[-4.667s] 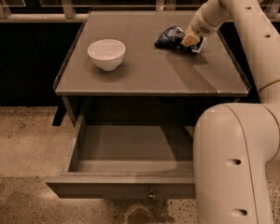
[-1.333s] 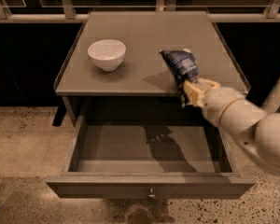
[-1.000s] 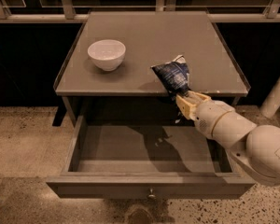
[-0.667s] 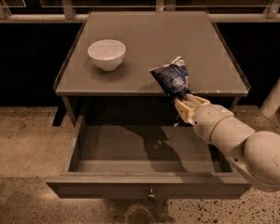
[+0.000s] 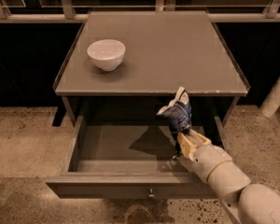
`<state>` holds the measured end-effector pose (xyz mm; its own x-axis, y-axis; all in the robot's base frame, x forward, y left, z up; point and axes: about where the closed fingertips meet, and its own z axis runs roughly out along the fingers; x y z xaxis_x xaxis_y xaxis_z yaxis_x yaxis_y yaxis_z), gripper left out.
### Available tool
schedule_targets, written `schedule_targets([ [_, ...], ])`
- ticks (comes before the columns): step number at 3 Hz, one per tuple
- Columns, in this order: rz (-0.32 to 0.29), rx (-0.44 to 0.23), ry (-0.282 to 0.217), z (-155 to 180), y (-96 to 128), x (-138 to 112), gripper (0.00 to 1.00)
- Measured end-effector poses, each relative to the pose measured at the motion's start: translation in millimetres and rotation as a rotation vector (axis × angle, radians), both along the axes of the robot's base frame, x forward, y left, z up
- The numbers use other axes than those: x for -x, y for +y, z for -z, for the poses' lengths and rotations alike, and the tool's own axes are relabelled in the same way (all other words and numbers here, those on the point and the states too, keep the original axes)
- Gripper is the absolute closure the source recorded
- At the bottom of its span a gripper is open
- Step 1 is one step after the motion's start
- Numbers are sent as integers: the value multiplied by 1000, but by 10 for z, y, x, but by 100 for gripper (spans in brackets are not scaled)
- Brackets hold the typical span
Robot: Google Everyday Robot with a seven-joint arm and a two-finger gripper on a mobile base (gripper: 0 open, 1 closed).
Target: Place blue chip bag into top drawer
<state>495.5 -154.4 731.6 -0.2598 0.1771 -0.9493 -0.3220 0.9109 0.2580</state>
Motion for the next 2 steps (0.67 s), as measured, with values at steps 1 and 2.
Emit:
schedule_targets([
  [1, 57, -74, 49, 376, -117, 144, 100],
  [2, 77, -104, 78, 510, -171, 168, 100],
])
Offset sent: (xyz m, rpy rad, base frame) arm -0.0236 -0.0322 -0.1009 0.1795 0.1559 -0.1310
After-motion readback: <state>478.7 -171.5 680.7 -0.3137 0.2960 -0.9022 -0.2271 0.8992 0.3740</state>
